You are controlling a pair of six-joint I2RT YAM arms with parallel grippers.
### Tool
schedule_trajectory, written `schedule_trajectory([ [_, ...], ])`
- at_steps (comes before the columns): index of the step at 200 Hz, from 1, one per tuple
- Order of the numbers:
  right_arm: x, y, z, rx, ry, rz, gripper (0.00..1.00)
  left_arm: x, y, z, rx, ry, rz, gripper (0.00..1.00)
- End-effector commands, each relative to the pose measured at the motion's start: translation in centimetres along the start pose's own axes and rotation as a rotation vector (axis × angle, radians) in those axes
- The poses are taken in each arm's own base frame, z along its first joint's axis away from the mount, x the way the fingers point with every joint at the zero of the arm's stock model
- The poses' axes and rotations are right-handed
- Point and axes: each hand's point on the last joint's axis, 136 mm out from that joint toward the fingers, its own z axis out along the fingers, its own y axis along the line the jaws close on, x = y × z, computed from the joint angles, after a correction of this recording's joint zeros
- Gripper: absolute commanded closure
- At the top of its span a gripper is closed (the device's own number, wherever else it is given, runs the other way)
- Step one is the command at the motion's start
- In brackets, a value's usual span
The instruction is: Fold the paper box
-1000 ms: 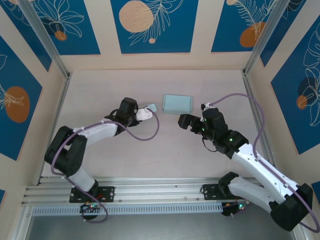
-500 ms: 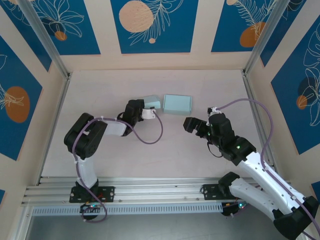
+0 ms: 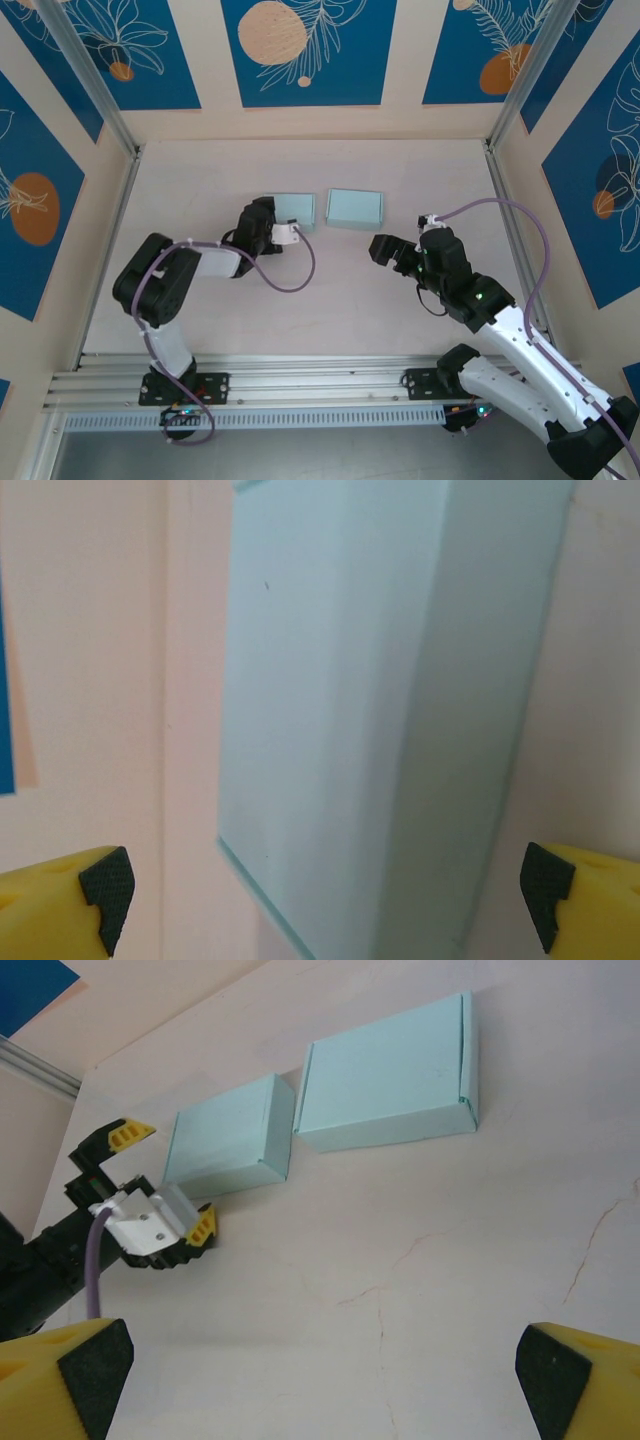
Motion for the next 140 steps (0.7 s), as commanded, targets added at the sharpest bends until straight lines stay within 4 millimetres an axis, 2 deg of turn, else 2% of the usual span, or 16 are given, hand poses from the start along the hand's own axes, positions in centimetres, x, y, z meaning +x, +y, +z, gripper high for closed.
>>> schedule_trajectory([
  [1, -0.5, -0.5, -0.6, 0.014, -0.032, 0.012, 0.00, 0.6, -1.0, -2.3, 0.082, 0.017, -0.103, 0.00],
  [29, -0.9, -0.3, -0.9, 0.007, -0.046, 0.005, 0.00, 0.9, -1.0, -5.8, 0.107, 0.045, -0.248, 0.00],
  [67, -1.1, -1.1, -0.4, 0.059, -0.051, -0.027, 0.00, 1.9, 1.7, -9.7, -0.024, 0.066, -0.534, 0.00],
  [90, -1.6, -3.1, 0.0, 0.166, -0.077, -0.047, 0.00, 4.2, 1.7, -10.5, -0.063, 0.172, -0.646, 0.00],
  [112, -2.2, -4.6, 1.0, 0.222, -0.097, -0.077, 0.00, 7.2, 1.7, -10.9, -0.126, 0.286, -0.782, 0.00],
  [140, -3.3, -6.3, 3.1, 0.277, -0.141, -0.105, 0.00, 10.3, 2.1, -12.2, -0.227, 0.297, -0.986, 0.00],
])
